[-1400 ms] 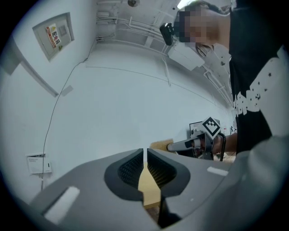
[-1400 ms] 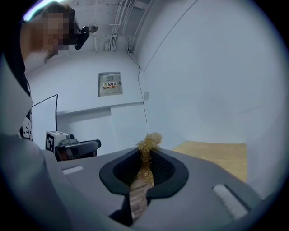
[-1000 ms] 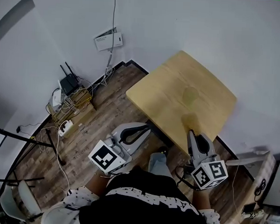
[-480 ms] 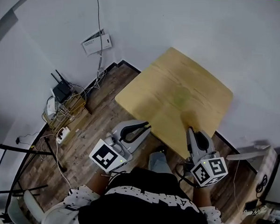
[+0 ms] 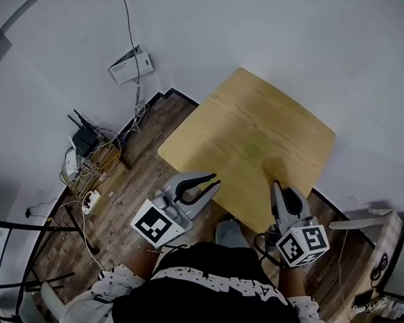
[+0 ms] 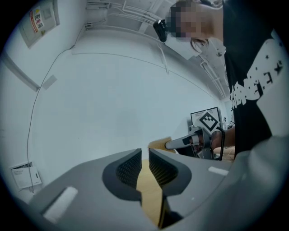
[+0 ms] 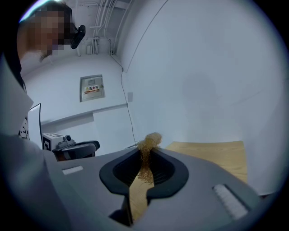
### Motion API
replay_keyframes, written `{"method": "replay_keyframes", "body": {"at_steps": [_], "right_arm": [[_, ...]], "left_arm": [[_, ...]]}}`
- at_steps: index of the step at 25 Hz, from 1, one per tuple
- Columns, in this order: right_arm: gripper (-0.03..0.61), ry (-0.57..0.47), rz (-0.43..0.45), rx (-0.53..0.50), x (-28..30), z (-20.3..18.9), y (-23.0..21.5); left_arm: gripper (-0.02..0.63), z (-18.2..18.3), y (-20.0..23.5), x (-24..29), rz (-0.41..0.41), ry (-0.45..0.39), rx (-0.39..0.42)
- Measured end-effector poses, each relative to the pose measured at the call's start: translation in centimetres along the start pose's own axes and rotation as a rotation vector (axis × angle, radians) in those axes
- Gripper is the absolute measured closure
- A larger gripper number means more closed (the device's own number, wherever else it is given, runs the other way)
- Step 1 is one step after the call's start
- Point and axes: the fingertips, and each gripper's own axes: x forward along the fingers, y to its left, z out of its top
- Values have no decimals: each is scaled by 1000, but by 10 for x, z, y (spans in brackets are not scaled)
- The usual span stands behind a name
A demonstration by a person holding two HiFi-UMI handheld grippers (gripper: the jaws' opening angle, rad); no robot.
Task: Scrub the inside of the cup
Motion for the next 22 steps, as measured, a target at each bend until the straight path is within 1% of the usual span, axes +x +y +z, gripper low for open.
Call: {"method": "replay_keyframes", "body": {"at_steps": [10,14,16,20,22], "right_arm": [[515,-13,9,26,30,18,-36],[515,-9,2,34,39,24,-53],[515,-5,1,31,42,26,-59],[515,4,-12,18,46,25,-66],[515,17,-28,13,50,24,-69]], "left_arm": [[555,8,21,42,-2,24,32],[551,8,31,64,-10,32,31],[546,7,35,77,-17,39,36],[534,2,40,100,-44,52,76],[531,-3,44,108,-65,48,68]]}}
